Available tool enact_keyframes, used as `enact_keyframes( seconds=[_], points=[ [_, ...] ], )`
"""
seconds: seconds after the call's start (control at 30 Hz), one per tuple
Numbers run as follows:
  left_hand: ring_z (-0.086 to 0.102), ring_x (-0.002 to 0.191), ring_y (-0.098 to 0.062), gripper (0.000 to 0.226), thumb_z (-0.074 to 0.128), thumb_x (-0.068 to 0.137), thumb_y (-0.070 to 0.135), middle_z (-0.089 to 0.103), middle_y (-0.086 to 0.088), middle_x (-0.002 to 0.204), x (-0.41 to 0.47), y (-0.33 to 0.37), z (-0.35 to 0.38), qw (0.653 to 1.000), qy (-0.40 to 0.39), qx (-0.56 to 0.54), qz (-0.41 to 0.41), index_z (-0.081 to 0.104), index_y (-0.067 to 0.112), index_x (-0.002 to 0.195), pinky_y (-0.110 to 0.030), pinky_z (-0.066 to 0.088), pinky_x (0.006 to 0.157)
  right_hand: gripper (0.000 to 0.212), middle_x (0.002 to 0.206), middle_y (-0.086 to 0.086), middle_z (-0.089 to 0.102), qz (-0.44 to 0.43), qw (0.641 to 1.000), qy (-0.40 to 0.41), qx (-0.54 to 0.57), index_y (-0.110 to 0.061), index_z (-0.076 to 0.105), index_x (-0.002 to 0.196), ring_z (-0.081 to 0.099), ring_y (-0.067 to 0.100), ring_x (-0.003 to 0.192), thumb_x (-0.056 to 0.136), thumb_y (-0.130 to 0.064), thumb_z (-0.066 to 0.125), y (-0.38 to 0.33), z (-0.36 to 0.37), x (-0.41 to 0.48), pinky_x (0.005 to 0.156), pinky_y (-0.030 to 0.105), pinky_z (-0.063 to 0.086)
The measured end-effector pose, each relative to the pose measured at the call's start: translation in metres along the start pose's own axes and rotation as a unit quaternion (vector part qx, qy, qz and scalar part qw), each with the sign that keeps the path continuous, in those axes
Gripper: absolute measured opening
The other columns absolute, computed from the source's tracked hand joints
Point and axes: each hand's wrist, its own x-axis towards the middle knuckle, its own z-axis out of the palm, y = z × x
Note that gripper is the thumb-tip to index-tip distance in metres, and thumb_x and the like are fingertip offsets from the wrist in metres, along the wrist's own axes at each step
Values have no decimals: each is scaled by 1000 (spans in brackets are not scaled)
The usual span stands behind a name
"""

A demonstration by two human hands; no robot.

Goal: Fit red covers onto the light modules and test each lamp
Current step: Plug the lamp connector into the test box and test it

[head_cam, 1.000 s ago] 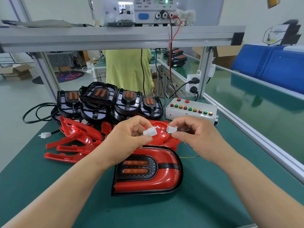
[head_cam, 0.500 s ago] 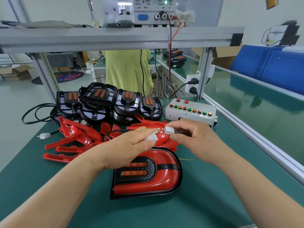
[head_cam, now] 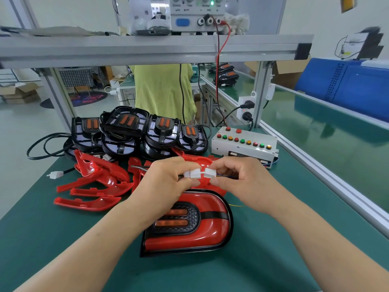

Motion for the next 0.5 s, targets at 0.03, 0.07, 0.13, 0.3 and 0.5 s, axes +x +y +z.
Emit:
enact_keyframes(
  seconds=[0.03, 0.07, 0.13, 0.3, 0.5],
  points=[
    [55, 72, -7, 35, 78, 83, 12, 63, 2, 78, 0, 1, -1, 1000, -3, -6, 6, 72, 45, 94, -15, 42, 67, 24, 75, -28, 66, -2, 1000, -2, -3, -37, 70, 91, 59, -8, 70, 86, -13, 76, -1, 0, 0, 72, 6, 42],
    [55, 72, -6, 37, 77, 83, 12, 63, 3, 78, -1, 3, -1, 1000, -6, -8, 10, 71, 47, 93, -14, 42, 68, 25, 74, -30, 66, -4, 1000, -3, -7, -36, 70, 91, 60, -9, 71, 86, -12, 76, -1, 0, 1, 72, 5, 42],
    [53, 71, -5, 36, 77, 84, 13, 60, 4, 76, -1, 5, -2, 1000, -16, 2, 11, 71, 47, 94, -13, 40, 68, 25, 72, -32, 65, -5, 1000, -6, -15, -34, 70, 89, 60, -10, 71, 86, -9, 76, -2, 1, 2, 71, 4, 42],
    [53, 75, -8, 21, 74, 87, 18, 61, -1, 83, 2, 6, 0, 996, -56, 65, 1, 76, 21, 107, -23, 44, 73, 18, 83, -15, 68, -32, 996, -1, -83, -20, 76, 97, 60, -2, 79, 83, -10, 79, -5, 3, 3, 74, 8, 42],
    [57, 88, -1, 24, 76, 85, 18, 65, 7, 91, 3, 9, 2, 996, -64, 65, -17, 75, 25, 108, -17, 45, 80, 26, 95, -4, 71, -55, 989, 0, -135, -19, 75, 109, 64, 6, 88, 83, -13, 77, -3, 8, 6, 81, 17, 47]
  ],
)
